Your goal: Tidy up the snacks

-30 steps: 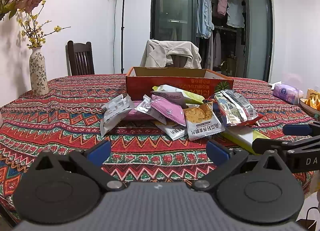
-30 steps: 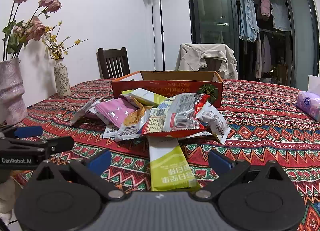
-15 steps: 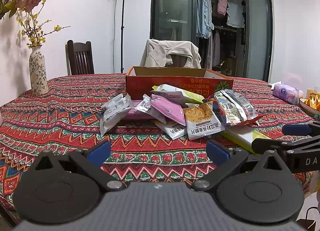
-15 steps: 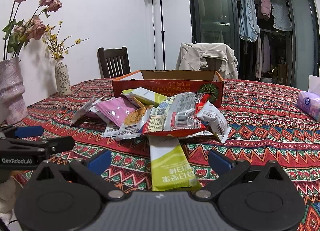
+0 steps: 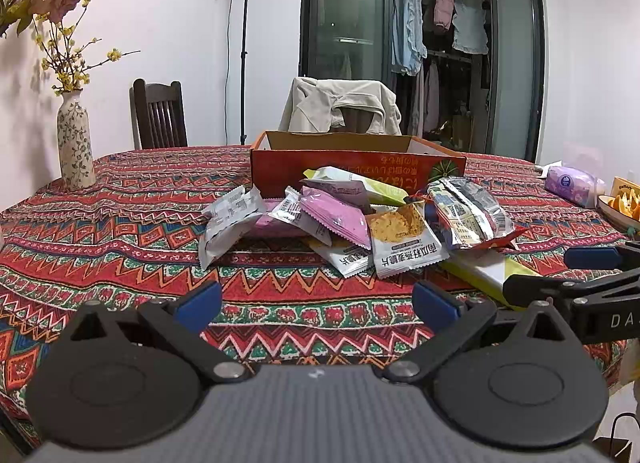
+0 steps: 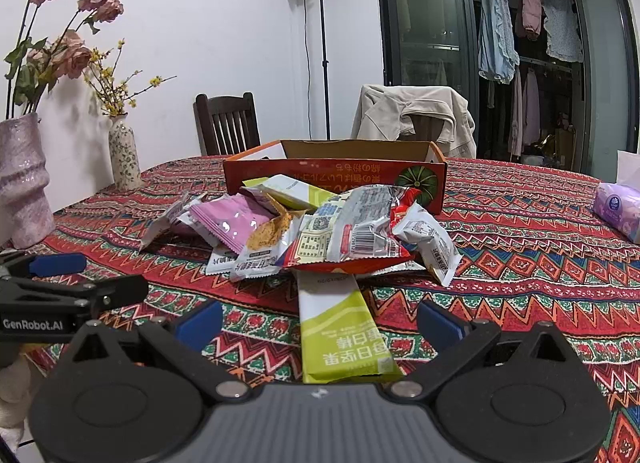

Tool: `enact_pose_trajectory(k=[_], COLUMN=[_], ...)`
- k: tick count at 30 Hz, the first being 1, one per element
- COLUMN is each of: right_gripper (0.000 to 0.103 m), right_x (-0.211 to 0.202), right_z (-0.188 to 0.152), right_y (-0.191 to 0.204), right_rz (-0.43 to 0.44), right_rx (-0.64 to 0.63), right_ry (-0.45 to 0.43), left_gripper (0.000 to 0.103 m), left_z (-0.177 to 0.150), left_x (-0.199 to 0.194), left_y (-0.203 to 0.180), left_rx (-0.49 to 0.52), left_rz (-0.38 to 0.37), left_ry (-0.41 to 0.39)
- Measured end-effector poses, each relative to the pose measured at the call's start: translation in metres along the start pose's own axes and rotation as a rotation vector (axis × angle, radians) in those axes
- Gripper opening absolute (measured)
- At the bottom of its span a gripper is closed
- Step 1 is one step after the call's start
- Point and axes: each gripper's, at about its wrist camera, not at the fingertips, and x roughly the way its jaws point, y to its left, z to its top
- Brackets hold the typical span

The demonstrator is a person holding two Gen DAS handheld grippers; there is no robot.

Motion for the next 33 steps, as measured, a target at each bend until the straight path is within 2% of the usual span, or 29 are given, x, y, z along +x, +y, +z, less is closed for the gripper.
enact_pose_trajectory(k=[14, 18, 21, 24, 29, 33], right_gripper=[0.102, 0.09, 0.078, 0.072, 0.068, 0.055], right_x=[0.003, 0.008, 0.016, 0.026, 0.044, 0.055], right_z=[0.002, 0.004, 0.006, 0.009, 0.013, 0.016], right_y=[-0.005, -0.007, -0.009, -0.011, -0.008, -0.006], right_rz=[0.003, -0.009, -0.019, -0.01, 0.021, 0.028], right_rx=[0.004, -0.01, -0.03, -0.04, -0.068, -0.076], right_ry=[0.016, 0.034, 0.053, 0.082, 0.126, 0.161], left_gripper=[0.103, 0.103, 0.103, 0.103, 0.103, 0.103], left_z=[-0.003, -0.002, -0.002, -0.001, -0.001, -0.001], left_x=[0.0, 0.0, 0.0, 0.0, 0.0, 0.0], left_y=[0.002, 0.004, 0.005, 0.005, 0.007, 0.009], left_rx=[-0.01, -0.017, -0.019, -0.02, -0.025, -0.036], left_rz=[-0.003, -0.003, -0.003, -0.003, 0.001, 0.004], left_ry=[0.009, 0.015, 0.019, 0.022, 0.027, 0.033])
